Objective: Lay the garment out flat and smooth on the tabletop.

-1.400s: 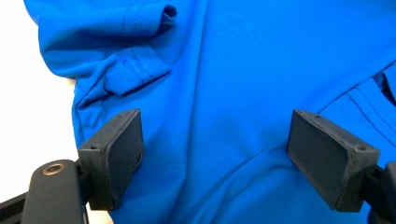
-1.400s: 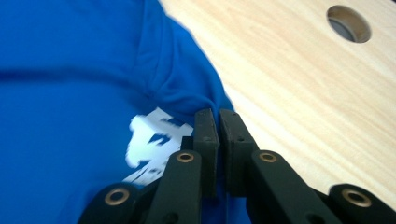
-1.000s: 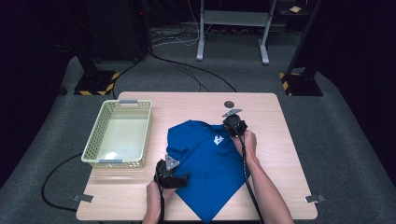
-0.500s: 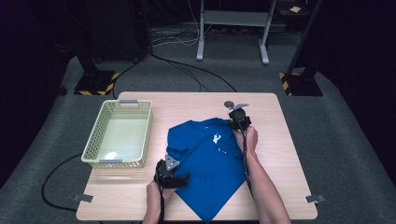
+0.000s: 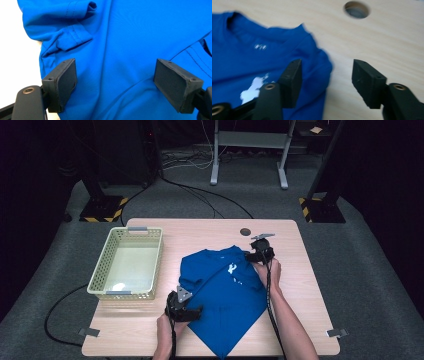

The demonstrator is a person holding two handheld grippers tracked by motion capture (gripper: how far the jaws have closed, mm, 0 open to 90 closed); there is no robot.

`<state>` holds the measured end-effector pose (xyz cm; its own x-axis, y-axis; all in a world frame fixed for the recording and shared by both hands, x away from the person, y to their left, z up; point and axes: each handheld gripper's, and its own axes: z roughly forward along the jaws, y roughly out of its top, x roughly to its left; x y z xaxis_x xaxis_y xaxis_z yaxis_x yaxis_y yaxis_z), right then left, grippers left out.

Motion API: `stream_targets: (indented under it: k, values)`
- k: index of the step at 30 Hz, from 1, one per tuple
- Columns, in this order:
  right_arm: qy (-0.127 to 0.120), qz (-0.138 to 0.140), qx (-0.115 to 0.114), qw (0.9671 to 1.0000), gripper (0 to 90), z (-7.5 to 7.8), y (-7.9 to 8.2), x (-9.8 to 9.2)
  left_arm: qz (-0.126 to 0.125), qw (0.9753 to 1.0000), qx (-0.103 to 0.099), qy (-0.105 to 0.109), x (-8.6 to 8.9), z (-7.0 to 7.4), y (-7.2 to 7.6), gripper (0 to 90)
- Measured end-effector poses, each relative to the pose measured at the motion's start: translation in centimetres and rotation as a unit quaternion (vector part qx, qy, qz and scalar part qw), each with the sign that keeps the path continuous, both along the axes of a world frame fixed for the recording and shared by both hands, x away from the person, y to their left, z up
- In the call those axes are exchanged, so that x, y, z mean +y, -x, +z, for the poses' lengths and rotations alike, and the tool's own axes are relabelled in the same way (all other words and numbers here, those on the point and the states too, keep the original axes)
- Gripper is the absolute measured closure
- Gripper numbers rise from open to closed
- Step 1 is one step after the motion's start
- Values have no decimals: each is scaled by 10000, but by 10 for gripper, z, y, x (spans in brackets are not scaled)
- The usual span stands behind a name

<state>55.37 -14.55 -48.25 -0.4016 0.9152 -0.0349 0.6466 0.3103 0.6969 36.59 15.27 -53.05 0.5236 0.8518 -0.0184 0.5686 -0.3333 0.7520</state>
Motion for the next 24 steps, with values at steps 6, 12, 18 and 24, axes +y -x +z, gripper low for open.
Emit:
stream_targets:
  k: [6,12,18,24]
  values:
    - [271,-24,169,9995,357,-18,-8,22,-2,10000,2,1,0,0,0,184]
    - [303,-251,113,9992,311,-28,-16,26,0,10000,1,1,0,0,0,184]
    - [-40,-446,171,9989,272,-24,-21,16,-3,10000,2,0,0,0,0,184]
    - [-369,-52,-86,9993,197,4,6,-4,-5,10000,6,-2,0,0,0,184]
